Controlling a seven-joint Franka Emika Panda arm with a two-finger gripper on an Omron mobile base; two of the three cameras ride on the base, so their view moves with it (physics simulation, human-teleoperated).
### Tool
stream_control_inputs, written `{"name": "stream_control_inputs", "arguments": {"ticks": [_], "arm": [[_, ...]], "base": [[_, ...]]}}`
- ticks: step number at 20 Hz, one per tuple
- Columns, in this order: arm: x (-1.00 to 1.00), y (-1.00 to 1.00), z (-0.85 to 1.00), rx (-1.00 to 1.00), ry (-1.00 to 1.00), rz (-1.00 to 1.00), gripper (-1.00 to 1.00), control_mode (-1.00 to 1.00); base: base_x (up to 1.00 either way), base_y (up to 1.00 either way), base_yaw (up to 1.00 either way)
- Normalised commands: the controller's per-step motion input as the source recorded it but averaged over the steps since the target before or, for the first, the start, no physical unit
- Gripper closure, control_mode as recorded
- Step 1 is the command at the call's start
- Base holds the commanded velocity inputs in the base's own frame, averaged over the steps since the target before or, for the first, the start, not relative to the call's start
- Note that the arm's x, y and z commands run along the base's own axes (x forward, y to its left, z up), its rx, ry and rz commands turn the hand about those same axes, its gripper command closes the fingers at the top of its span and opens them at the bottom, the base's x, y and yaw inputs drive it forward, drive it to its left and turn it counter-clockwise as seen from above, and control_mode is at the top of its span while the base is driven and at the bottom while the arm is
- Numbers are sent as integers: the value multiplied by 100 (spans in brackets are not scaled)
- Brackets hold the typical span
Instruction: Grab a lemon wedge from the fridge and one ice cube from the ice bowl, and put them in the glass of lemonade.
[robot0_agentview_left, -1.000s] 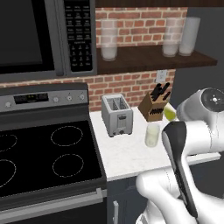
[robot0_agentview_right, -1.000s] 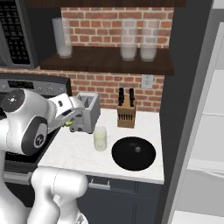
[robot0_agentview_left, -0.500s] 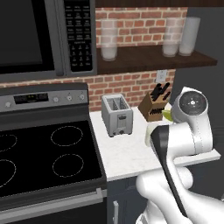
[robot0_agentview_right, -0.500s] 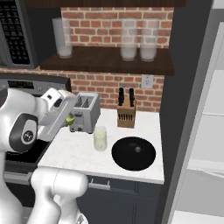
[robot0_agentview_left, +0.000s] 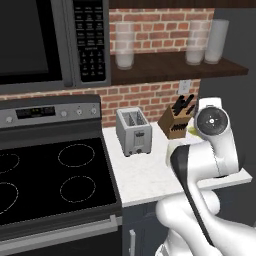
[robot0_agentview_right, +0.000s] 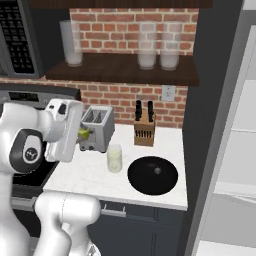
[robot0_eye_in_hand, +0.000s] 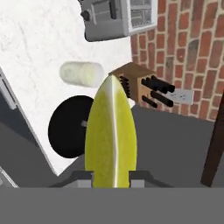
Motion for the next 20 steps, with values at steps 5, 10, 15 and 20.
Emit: {"name": "stream_control_inputs", "arguments": {"ticks": [5, 10, 15, 20], "arm": [[1, -4, -24, -37, 1, 17, 100, -100], [2, 0, -33, -40, 2, 19, 100, -100], [4, 0, -37, -41, 3, 21, 100, -100], [3, -1, -40, -39, 5, 21, 100, -100]], "base": [[0, 0, 0], [0, 0, 0], [0, 0, 0], [0, 0, 0]]}}
